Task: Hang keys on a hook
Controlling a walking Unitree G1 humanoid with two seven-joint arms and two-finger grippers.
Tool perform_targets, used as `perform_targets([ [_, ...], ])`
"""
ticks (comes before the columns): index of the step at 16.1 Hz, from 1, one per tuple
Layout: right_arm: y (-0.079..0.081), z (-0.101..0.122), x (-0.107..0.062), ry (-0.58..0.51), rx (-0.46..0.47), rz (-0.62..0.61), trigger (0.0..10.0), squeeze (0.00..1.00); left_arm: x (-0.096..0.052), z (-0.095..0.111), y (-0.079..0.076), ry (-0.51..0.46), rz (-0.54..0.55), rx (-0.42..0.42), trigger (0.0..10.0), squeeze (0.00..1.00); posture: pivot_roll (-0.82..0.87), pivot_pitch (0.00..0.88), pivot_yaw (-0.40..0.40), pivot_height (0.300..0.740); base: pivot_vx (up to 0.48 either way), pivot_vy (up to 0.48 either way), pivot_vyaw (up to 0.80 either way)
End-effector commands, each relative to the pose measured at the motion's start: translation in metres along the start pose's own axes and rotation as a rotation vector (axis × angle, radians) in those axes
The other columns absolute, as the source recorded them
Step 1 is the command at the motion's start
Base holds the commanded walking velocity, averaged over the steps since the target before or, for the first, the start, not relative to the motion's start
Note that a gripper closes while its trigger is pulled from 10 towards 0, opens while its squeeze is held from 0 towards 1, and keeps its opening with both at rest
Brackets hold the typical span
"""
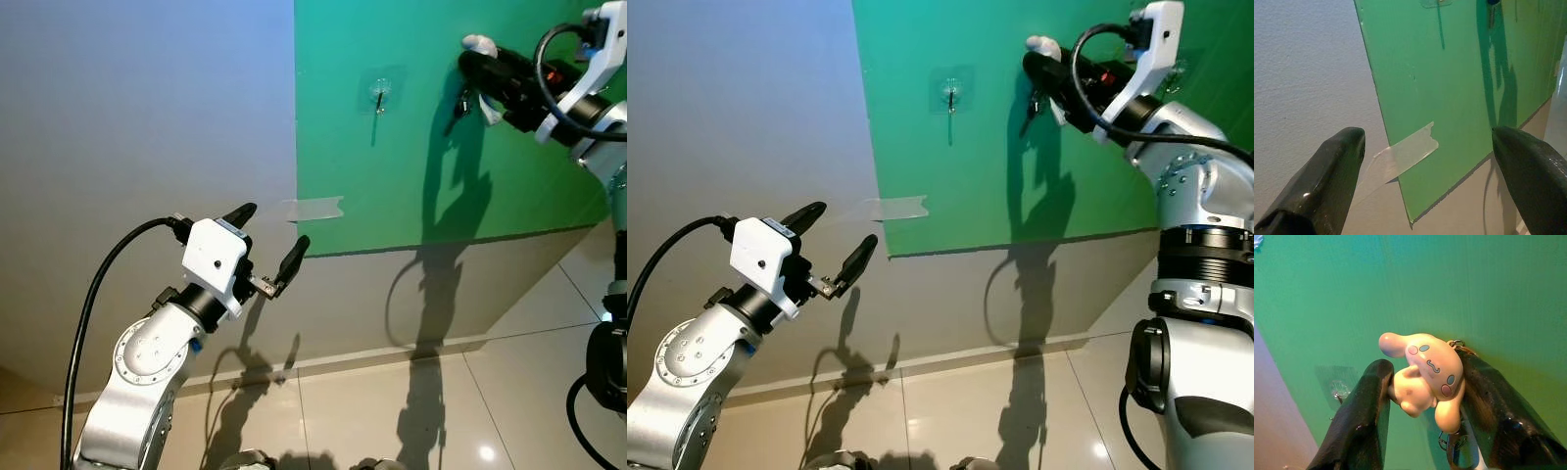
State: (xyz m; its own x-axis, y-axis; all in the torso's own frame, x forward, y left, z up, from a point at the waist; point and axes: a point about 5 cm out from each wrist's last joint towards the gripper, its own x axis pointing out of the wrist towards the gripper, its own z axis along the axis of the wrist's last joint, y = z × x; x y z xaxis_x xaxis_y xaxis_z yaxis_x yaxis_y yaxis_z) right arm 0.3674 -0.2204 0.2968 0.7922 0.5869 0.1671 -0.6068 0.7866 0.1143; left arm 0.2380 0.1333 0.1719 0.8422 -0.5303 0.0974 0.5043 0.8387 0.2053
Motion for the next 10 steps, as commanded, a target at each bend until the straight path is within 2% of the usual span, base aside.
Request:
perform_targets([
  [1, 0.002, 0.005, 0.005, -0.012, -0.014, 0.014, 10.0, 0.00, -0.001, 0.004, -0.002, -0.011, -0.013, 0.003, 10.0, 0.00, 0.04, 0.046, -0.006, 0.740, 0.000, 0.000, 0.00],
  [6, 0.002, -0.009, 0.009, 0.025, -0.036, 0.009, 10.0, 0.00, -0.001, 0.004, -0.002, -0.007, -0.006, 0.006, 10.0, 0.00, 0.04, 0.053, -0.008, 0.740, 0.000, 0.000, 0.00],
  [10, 0.007, -0.029, 0.008, 0.106, -0.127, 0.033, 10.0, 0.00, -0.001, 0.004, -0.002, -0.005, -0.008, 0.006, 10.0, 0.00, 0.04, 0.057, -0.009, 0.740, 0.000, 0.000, 0.00],
])
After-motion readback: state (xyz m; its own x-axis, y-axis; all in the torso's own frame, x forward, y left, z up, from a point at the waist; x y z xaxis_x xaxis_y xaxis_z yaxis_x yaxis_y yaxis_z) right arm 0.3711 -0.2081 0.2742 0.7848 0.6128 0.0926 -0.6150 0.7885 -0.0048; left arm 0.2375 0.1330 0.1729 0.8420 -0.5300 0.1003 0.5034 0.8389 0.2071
